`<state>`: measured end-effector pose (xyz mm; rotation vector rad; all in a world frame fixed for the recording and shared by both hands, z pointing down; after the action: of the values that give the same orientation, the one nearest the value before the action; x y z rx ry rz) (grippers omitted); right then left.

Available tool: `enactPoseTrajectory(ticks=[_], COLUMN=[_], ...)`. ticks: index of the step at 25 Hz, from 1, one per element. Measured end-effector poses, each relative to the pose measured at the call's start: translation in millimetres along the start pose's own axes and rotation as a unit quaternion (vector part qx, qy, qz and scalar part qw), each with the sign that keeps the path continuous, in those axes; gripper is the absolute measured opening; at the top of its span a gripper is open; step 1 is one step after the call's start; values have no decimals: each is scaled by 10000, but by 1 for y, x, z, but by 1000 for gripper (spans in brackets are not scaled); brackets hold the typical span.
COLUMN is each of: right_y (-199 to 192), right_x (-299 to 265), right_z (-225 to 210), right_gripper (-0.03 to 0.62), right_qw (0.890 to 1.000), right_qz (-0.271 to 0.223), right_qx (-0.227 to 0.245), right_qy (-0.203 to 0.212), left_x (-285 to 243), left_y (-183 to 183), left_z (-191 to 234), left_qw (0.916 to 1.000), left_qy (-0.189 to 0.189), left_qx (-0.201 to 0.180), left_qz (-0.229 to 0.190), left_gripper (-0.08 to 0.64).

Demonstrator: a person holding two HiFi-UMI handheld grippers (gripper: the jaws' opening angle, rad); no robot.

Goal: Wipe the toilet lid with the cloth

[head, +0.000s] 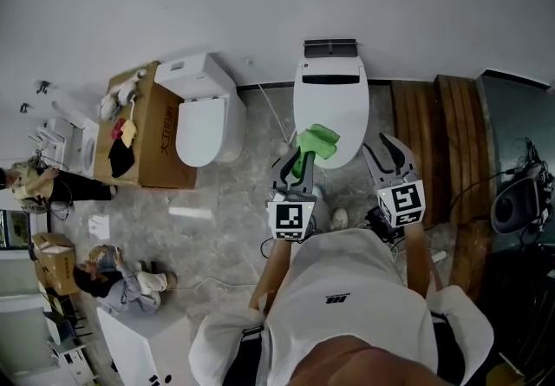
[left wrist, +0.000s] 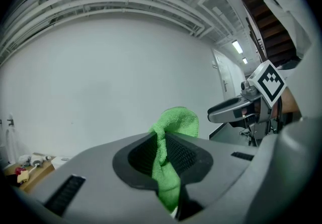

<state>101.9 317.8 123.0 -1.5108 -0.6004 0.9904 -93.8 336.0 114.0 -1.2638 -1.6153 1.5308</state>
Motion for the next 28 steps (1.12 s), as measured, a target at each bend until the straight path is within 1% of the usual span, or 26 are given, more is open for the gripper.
enactPoseTrajectory(ticks=[9,16,22,28], right_y=[-2,1,4,4], right_x=[-36,-75,-118,-168], right_z=[-23,-39,-50,-63], right_gripper=[183,183,183,183], right_qw=[10000,9999,9994,9979], right_qz=[53,108,291,507], right_qx=[-13,-18,-95,-212], right_qy=[37,-27,-148,-347], left_x=[-38,-76,-118,-167], left_y=[-4,-9,-17,-30], left_z=[17,42,74,110], left_qw=[10000,10000,9996,9983], left_qy=[66,-12,-202,-480], left_qx=[5,27,130,213], left_qz=[-9,49,113,242], left_gripper=[67,67,67,67])
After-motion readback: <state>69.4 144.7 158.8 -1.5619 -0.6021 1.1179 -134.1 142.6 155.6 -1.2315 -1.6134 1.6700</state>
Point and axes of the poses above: the fingertips, and each gripper's own axes: x backward along the fingers, z to its left, y out of its top, the point moved 5 cm from there along x, backward along the fingers, and after that the axes turned 1 degree about z, right-handed, at the moved point
